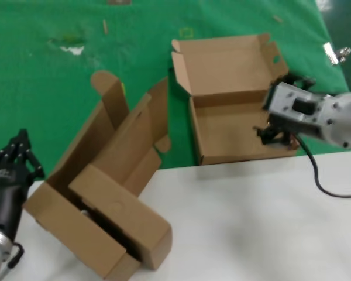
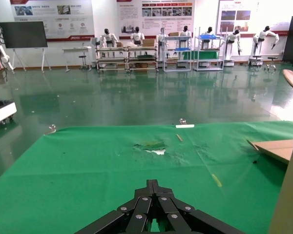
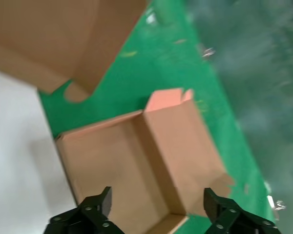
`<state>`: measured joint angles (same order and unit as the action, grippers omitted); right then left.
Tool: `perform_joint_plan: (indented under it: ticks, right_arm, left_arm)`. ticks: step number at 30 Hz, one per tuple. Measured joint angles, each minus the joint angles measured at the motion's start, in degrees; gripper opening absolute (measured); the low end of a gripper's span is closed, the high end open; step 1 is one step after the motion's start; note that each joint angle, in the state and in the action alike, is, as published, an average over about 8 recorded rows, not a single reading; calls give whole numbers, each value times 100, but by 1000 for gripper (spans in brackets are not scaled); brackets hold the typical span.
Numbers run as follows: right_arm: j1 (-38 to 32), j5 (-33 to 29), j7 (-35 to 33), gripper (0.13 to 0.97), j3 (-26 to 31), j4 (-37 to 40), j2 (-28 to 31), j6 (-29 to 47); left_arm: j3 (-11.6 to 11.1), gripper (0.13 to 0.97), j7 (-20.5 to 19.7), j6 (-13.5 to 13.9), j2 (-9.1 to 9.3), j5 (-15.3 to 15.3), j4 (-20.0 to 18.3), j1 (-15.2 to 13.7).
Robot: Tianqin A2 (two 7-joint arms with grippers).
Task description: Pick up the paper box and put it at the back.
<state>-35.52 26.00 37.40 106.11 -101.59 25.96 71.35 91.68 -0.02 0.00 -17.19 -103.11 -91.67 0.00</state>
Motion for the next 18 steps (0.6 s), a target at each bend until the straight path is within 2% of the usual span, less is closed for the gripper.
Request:
perform_joint_plan:
  ticks: [3,11,18]
  right_arm:
    - [239,242,100,533,-358,-418,166,-32]
    - [476,649,-16,739,-537,-501,170,-354]
    - [737,1253,-337,844,-612,-370,80,-934]
  left_arm:
    - [0,140,0,0,0,0,0,0]
    - [0,145,0,0,0,0,0,0]
    - [0,173,0,0,0,0,0,0]
